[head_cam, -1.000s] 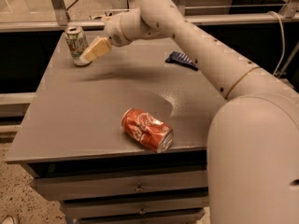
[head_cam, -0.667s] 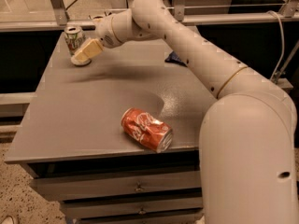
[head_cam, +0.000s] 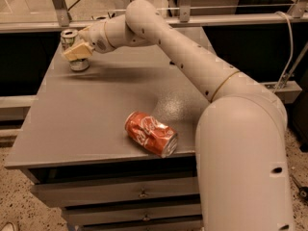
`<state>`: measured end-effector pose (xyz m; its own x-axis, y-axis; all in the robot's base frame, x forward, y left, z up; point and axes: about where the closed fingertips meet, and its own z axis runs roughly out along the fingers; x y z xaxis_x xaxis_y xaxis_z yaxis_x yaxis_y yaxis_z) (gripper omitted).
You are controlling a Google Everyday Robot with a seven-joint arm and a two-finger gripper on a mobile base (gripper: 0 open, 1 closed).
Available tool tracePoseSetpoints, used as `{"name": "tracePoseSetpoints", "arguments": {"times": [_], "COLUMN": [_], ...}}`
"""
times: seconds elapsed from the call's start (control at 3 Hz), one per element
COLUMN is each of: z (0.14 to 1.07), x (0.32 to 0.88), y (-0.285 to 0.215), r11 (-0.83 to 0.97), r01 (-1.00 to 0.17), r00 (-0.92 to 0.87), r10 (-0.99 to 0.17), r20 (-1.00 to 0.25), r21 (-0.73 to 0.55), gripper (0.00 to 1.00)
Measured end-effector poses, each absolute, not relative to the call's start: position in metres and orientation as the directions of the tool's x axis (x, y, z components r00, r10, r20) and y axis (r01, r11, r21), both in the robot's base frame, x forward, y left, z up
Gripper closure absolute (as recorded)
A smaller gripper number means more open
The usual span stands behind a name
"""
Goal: Move 7up can near rxbar blueberry
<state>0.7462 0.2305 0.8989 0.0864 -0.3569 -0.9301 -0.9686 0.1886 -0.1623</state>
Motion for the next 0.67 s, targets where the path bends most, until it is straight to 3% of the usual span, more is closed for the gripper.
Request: {"name": "tracePoseSetpoints", "arguments": {"times": [0.67], "z": [0.912], "x": [0.75], "y": [0.207], "r11": [0.229], "r01": [-0.955], "r00": [0.104], "r10": [-0.343], "r20": [-0.934], "r21": [-0.19], "gripper": [0.85]}}
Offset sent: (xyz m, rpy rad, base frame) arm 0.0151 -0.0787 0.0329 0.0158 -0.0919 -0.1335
